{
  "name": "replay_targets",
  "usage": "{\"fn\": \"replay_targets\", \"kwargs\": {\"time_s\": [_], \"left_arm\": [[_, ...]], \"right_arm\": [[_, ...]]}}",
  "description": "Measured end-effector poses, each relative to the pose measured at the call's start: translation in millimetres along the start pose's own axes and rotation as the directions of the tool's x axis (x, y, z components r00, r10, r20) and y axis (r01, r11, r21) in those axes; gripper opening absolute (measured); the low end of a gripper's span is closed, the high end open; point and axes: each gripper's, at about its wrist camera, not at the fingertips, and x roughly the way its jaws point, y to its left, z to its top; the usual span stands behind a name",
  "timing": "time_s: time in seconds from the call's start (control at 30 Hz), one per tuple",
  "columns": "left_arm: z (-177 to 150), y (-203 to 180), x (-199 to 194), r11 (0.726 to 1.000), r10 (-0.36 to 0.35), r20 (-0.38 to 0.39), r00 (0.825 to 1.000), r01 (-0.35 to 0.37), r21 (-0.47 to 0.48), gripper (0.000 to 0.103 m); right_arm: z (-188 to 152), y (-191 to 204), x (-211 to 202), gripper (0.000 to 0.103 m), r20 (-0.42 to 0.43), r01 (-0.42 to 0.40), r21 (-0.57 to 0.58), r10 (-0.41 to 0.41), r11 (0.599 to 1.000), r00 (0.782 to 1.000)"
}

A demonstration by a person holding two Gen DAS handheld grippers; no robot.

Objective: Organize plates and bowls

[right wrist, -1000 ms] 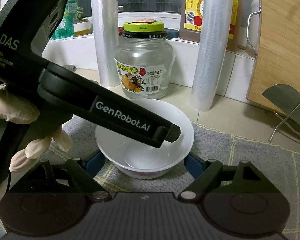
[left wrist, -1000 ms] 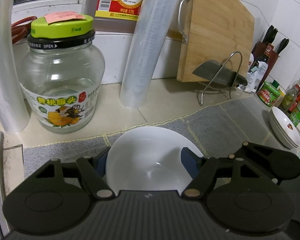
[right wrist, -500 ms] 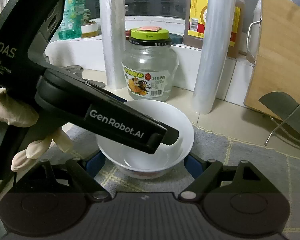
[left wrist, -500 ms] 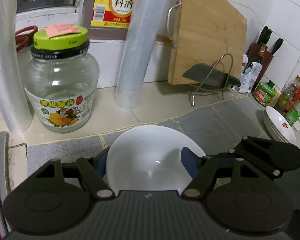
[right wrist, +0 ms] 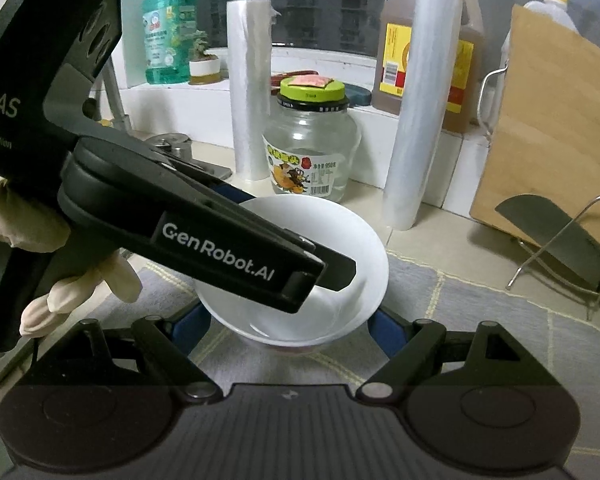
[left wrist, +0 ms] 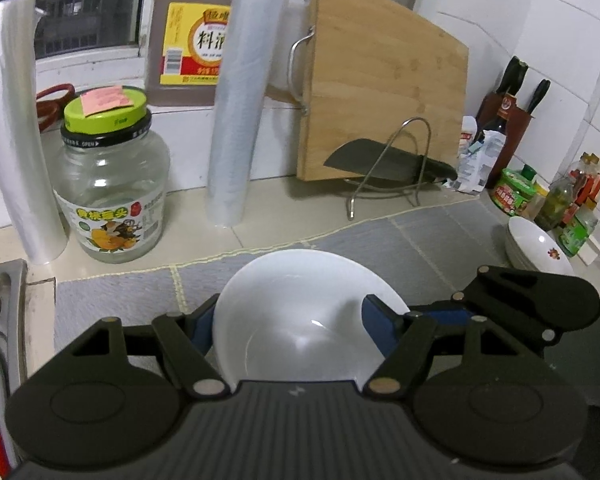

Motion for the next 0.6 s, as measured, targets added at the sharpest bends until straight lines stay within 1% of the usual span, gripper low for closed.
{"fn": "replay_targets", "kwargs": {"time_s": [0.33,0.6], "left_arm": [[-10,-37,-20,1.0,0.025,0.022,0.999,-0.025,0.001,0.073],[-18,-69,-30,0.999,0.038,0.021,0.999,-0.038,-0.006,0.073]], "right_arm": [[-17,-6,-36,0.089,0.012,-0.024,-0.022,0.024,0.999,1.0],[-33,-12,-65,0.089,0.016,-0.038,-0.045,0.038,0.998,0.999]]}}
